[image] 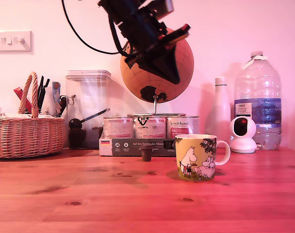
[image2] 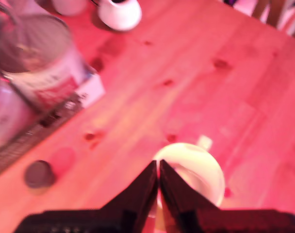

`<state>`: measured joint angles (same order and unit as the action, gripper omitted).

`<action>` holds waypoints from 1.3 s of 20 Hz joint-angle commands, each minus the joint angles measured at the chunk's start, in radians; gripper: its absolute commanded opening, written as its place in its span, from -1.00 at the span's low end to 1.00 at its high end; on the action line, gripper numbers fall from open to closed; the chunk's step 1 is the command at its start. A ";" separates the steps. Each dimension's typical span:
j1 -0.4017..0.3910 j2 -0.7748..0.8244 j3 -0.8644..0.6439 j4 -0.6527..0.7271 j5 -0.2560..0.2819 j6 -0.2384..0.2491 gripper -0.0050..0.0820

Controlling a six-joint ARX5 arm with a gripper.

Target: Pick up the coffee capsules on the table and drop them inside the coffee cup

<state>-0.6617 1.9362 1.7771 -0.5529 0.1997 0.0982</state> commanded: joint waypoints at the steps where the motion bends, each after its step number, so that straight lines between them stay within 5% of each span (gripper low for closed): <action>1: 0.005 -0.047 -0.027 0.010 0.002 0.007 -0.93; 9: 0.049 -0.200 -0.268 0.155 -0.004 -0.011 -0.93; 26: 0.139 -0.420 -0.868 0.776 -0.036 -0.145 -0.93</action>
<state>-0.5228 1.5249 0.9363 0.1940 0.1673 -0.0422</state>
